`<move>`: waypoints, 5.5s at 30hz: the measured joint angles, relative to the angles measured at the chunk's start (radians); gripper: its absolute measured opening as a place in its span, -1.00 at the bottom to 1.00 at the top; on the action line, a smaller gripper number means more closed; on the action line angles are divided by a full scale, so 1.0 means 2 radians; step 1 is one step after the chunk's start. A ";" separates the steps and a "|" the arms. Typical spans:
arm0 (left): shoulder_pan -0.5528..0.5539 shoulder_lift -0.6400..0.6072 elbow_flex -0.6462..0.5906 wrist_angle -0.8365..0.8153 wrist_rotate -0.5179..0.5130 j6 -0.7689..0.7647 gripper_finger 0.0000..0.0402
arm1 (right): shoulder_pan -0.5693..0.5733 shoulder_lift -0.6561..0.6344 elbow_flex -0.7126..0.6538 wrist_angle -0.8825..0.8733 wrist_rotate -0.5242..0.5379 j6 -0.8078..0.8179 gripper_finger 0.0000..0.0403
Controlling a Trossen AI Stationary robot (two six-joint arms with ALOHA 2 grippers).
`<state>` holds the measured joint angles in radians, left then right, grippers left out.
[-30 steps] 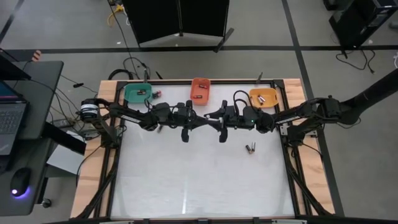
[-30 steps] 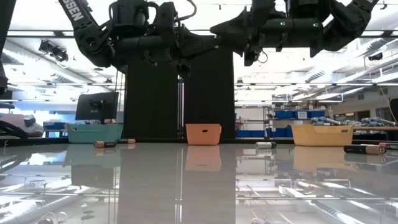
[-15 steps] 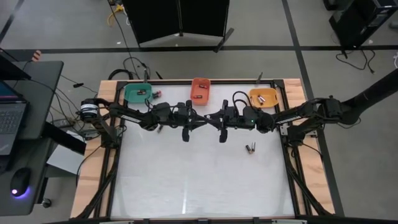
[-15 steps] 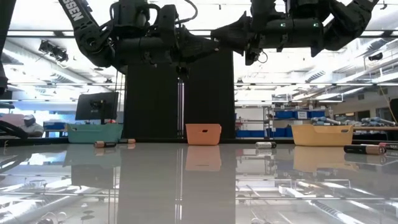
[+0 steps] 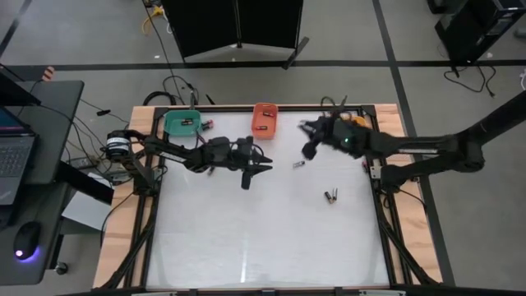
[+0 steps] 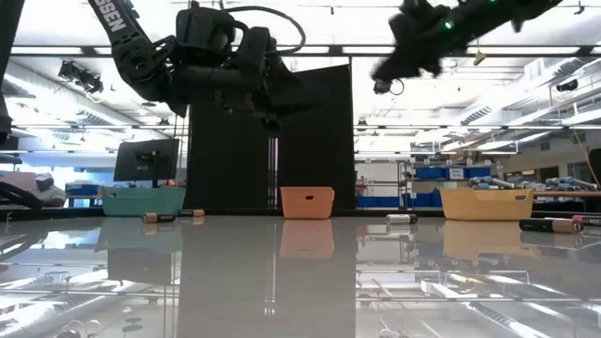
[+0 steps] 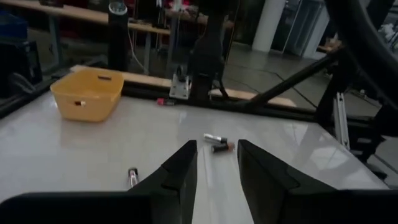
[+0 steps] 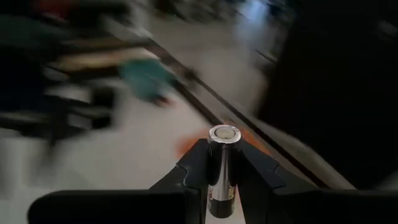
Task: Sort batteries
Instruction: Put the bottom left silver battery into the yellow container, then put the top red battery into the orange container
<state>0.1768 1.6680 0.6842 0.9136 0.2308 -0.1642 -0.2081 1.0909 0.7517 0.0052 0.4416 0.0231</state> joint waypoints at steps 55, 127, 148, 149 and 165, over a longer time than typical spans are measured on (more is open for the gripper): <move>0.117 -0.098 0.055 -0.349 0.031 0.045 -0.91 | -0.247 0.078 0.000 -0.320 -0.008 0.118 -0.48; 0.342 0.160 0.330 -0.865 -0.245 0.235 -0.40 | -0.020 0.008 -0.008 -0.245 0.016 0.152 -0.95; 0.328 0.164 0.355 -0.837 -0.246 0.240 -0.78 | -0.020 0.008 -0.008 -0.245 0.016 0.144 -0.89; 0.326 0.164 0.360 -0.837 -0.245 0.240 -0.78 | -0.020 0.008 -0.008 -0.245 0.016 0.144 -0.89; 0.271 0.163 0.484 -0.833 -0.252 0.241 -0.78 | -0.020 0.008 -0.008 -0.246 0.019 0.140 -0.93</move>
<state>0.7196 1.9945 1.6524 -0.7516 -0.2726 0.3182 -0.2478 1.1061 0.7367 -0.4860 0.4803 0.3024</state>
